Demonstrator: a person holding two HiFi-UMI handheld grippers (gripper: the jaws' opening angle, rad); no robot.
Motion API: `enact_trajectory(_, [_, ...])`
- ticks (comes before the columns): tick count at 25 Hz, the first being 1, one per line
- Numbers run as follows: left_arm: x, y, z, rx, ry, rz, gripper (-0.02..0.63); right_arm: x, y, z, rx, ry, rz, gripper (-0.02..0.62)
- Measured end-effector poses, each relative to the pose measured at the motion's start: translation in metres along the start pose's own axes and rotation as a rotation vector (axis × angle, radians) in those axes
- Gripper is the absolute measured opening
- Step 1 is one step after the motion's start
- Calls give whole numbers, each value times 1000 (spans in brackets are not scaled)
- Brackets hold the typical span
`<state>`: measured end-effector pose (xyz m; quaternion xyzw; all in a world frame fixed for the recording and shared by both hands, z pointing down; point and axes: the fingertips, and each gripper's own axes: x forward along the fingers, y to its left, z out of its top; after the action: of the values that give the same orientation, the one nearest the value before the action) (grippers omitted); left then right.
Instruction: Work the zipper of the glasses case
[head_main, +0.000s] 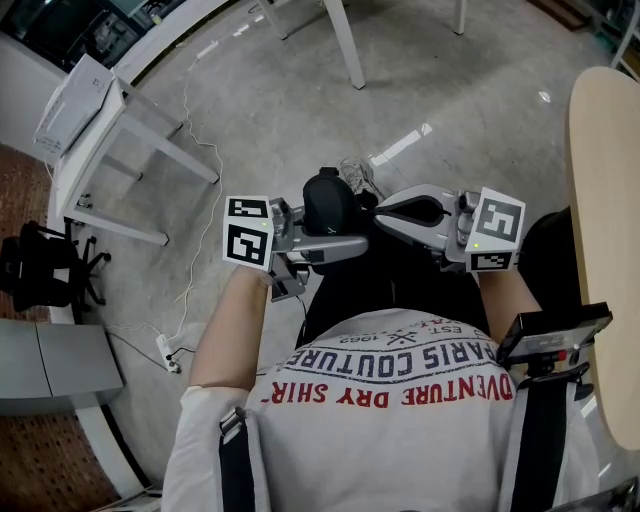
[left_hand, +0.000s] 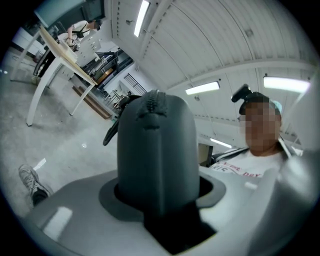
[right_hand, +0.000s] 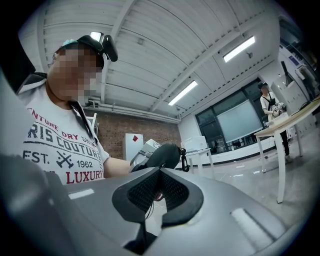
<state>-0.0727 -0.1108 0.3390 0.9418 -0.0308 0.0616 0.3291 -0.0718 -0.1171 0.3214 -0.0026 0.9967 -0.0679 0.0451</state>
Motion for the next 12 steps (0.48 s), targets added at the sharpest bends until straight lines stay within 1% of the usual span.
enact_trajectory(2, [0,1,1,-22,-11,-3,245,1,0,0,-14,7,-5,-2])
enact_trajectory(6, [-1,5,3,-102,-54,-10,244,1,-1,-3,-84,55,-34,-3])
enact_trajectory(9, [-7,10,10,-181,-118,-22,244,4,0,-9,-128,99,-33,-3])
enact_trajectory(12, [-11,13,18,-258,-182,-44,244,6,2,-13,-164,115,-19,-3])
